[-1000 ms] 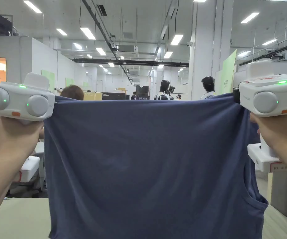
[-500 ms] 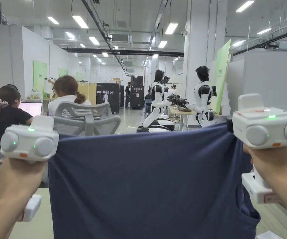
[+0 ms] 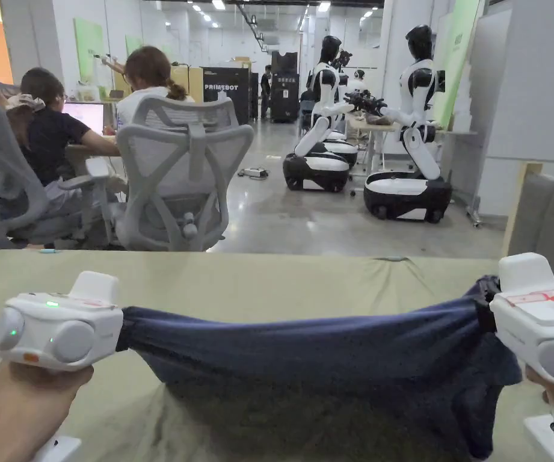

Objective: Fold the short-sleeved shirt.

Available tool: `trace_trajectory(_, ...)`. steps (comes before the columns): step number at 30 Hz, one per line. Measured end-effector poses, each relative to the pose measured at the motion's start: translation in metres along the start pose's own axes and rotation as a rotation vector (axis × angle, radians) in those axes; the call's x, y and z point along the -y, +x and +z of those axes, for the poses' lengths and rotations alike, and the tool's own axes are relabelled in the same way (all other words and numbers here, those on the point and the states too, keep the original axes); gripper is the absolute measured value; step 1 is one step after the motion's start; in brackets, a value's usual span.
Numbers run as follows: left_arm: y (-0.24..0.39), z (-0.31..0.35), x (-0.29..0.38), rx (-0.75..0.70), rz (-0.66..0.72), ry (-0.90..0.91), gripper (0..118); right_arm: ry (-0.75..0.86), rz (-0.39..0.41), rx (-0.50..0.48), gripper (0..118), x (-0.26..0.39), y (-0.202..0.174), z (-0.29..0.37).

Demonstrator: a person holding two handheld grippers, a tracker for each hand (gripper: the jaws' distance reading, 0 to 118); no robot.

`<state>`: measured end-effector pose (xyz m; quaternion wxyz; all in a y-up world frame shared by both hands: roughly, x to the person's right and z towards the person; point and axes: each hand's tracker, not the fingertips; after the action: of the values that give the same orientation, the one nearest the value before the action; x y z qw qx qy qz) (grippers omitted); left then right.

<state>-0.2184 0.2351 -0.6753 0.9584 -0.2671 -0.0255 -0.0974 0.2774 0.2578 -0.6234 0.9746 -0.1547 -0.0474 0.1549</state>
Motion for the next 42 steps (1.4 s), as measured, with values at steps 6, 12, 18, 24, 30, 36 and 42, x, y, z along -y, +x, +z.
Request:
trace_trajectory(6,0.001,-0.025,0.143,0.045,0.068,-0.248,0,-0.334,-0.049,-0.145,2,0.151,-0.055,0.000)
trace_trajectory(12,-0.005,-0.027,0.183,0.049,0.161,-0.200,10,-0.404,-0.139,-0.153,7,0.187,-0.068,0.003)
trace_trajectory(18,0.018,0.030,0.148,-0.010,0.232,0.097,106,-0.183,-0.215,-0.175,116,0.128,-0.082,0.044)
trace_trajectory(24,0.056,0.046,0.136,0.065,0.176,0.131,95,-0.139,-0.214,-0.190,105,0.105,-0.122,0.064)
trace_trajectory(30,0.054,0.033,0.132,0.008,0.094,0.053,0,-0.132,-0.170,-0.177,1,0.103,-0.138,0.065)
trace_trajectory(36,-0.011,-0.014,0.131,0.085,0.219,-0.280,0,-0.173,-0.214,-0.173,0,0.112,-0.127,0.061)
trace_trajectory(42,-0.023,-0.033,0.148,0.135,0.272,-0.323,77,-0.203,-0.229,-0.150,0,0.123,-0.116,0.055)
